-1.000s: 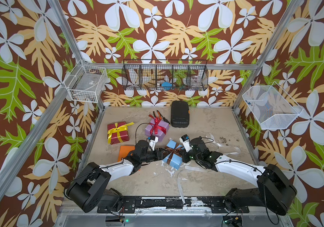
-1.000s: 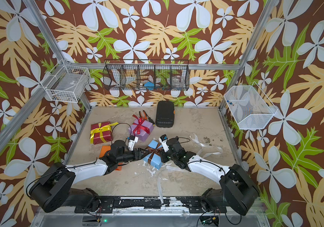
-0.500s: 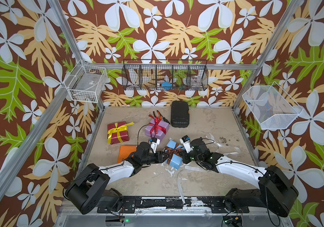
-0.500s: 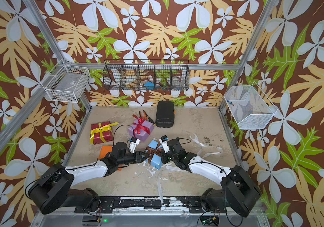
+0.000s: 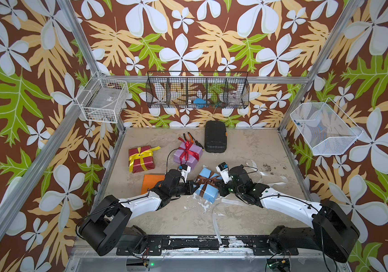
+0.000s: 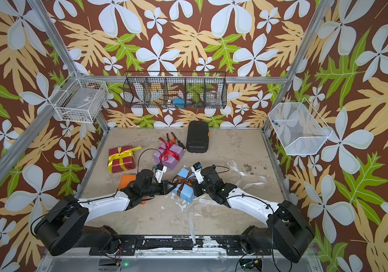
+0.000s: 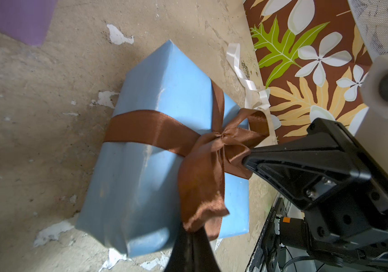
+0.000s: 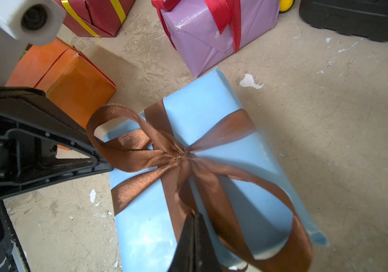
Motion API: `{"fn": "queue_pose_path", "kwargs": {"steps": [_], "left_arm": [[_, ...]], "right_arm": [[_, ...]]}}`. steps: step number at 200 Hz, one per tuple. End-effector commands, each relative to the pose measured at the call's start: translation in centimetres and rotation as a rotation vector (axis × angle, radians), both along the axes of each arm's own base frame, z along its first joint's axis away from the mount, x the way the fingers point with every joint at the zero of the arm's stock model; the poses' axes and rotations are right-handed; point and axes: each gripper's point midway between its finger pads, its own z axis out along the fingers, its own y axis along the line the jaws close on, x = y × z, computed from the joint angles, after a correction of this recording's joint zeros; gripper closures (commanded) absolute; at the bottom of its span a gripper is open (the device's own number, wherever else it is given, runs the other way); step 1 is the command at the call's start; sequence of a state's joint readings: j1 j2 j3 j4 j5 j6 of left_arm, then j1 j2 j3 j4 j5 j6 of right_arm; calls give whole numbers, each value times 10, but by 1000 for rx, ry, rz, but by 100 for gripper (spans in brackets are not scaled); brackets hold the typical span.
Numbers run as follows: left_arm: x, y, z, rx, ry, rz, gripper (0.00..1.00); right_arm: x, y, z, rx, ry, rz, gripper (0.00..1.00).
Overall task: Untie the ribbon bows on the gift boxes
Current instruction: Untie the ribbon from the gift box.
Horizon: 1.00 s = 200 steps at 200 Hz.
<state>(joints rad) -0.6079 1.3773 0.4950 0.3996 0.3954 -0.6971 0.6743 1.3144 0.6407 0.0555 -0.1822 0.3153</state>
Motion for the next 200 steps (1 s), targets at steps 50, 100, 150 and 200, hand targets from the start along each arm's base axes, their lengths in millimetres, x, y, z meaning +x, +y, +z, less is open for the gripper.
{"fn": "queue_pose_path", "kwargs": {"steps": [50,100,150,200], "left_arm": [[9,29,-1,113,-28,123,100],[22,62,-4,112,0,249,100],[35,102,9,139,-36,367,100],[53,146,22,148,-81,510,100]], "right_arm": [[6,-40,-4,44,48,-131,100],[10,-60,-6,5,43,-194,100],[22,-91,-6,-35,32,-308,100],[35,-129,4,-28,-1,-434,100]]}}
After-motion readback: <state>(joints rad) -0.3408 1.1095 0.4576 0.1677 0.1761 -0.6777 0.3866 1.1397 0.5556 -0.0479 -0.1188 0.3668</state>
